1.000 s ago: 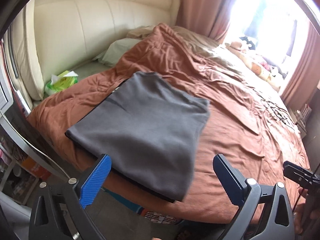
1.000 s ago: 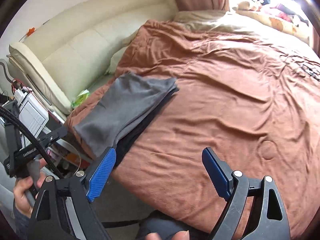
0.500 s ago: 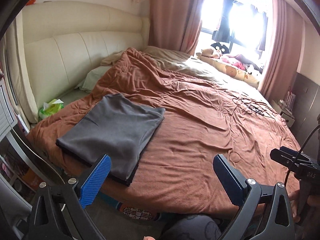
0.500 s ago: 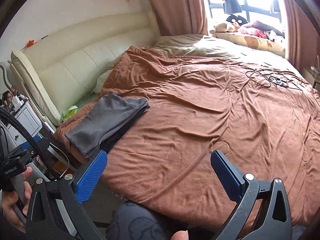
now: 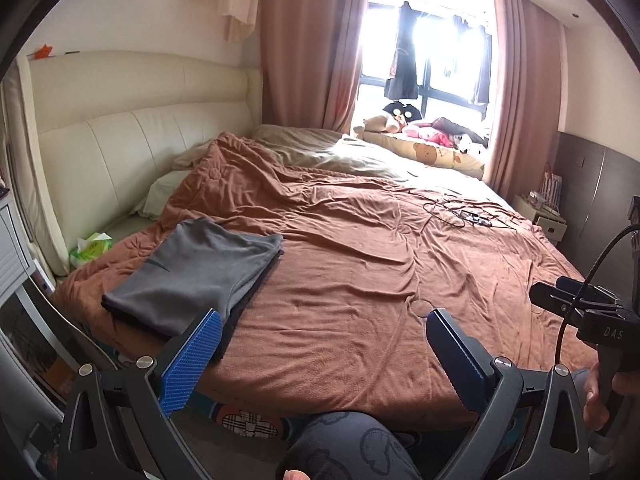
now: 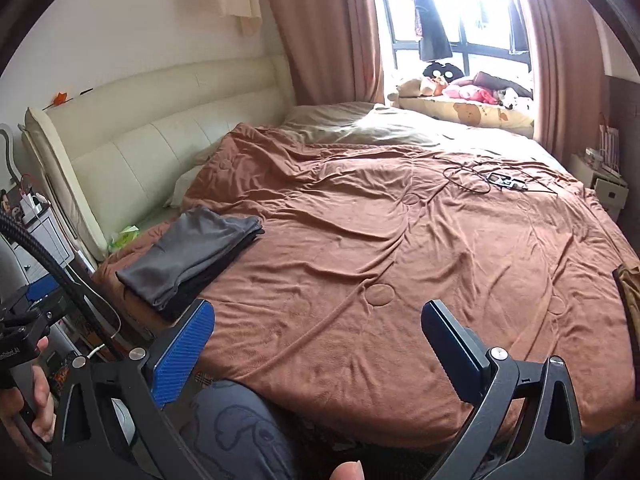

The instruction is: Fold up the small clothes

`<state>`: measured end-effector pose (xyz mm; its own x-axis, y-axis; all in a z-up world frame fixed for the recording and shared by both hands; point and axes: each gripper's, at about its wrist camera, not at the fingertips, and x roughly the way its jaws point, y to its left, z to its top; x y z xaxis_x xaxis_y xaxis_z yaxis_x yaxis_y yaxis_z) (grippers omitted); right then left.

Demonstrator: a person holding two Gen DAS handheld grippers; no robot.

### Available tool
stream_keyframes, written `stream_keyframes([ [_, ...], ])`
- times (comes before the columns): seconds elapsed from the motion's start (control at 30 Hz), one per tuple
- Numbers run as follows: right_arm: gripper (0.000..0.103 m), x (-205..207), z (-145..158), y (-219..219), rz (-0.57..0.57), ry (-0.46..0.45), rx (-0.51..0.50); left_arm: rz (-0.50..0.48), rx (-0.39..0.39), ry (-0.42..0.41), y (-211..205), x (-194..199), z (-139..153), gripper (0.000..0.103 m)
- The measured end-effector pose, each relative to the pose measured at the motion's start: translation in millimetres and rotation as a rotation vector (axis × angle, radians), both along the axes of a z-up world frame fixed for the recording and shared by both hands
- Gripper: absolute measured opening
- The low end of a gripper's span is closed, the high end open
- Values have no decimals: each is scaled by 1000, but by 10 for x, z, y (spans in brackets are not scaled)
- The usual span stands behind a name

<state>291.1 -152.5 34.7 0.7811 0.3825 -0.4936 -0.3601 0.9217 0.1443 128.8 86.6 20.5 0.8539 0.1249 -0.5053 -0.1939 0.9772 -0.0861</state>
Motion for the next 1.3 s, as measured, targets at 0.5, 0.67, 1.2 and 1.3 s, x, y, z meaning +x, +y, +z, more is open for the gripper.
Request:
stream_keyframes([
  [0.5, 103, -641, -195, -566, -87, -121, -29, -80, 72, -85, -699, -453, -43, 103],
  [0.67, 103, -778, -313, -730, -91, -152, -18, -71, 86, -133, -801, -586, -58, 103],
  [1.2, 103, -848, -575, -1030, -116, -110, 44, -58, 39, -136, -779, -675, -371, 103],
  [1.3, 103, -838, -572, -1040, -118, -108, 44, -52, 48, -135, -775, -671, -385, 103],
])
